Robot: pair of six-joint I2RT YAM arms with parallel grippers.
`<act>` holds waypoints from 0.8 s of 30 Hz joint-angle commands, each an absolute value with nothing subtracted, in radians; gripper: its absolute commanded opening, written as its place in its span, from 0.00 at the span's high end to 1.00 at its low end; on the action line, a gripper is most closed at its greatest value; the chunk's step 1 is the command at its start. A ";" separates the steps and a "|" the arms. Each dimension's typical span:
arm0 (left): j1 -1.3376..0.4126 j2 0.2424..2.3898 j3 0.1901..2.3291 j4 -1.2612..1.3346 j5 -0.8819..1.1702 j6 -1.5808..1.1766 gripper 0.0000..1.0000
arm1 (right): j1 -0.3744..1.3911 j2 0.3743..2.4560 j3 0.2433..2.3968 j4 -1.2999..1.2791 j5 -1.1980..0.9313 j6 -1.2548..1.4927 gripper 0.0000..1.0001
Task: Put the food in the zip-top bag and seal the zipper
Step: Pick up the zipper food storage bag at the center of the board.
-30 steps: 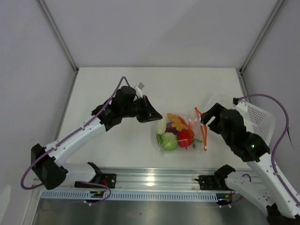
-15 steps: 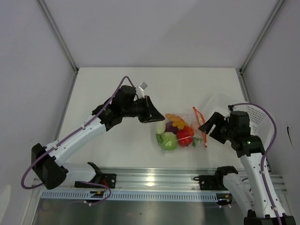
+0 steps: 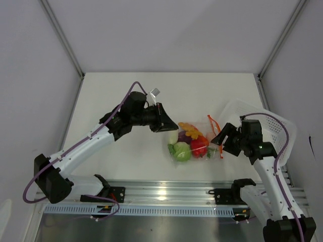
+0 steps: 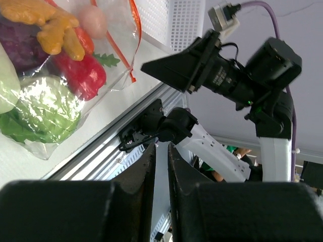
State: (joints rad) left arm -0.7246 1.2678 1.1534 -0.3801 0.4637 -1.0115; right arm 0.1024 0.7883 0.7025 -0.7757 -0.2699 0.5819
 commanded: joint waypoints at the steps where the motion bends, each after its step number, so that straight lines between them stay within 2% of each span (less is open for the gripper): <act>1: -0.729 1.244 1.158 -0.339 0.502 -1.011 0.83 | 0.098 0.859 0.710 -0.677 -0.247 0.545 0.23; 9: -0.727 1.241 1.161 -0.347 0.509 -1.003 0.82 | 0.084 0.991 0.687 -0.571 -0.195 0.503 0.14; 15: -0.727 1.249 1.160 -0.338 0.522 -1.003 0.82 | 0.083 1.014 0.670 -0.493 -0.225 0.460 0.13; 24: -0.726 1.252 1.160 -0.341 0.523 -0.997 0.82 | 0.133 1.045 0.673 -0.374 -0.356 0.414 0.20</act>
State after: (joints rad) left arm -0.7242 1.2678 1.1534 -0.3744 0.5022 -1.0111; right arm 0.1085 1.0409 0.6682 -0.4747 -0.2871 0.4507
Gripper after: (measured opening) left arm 0.180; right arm 0.814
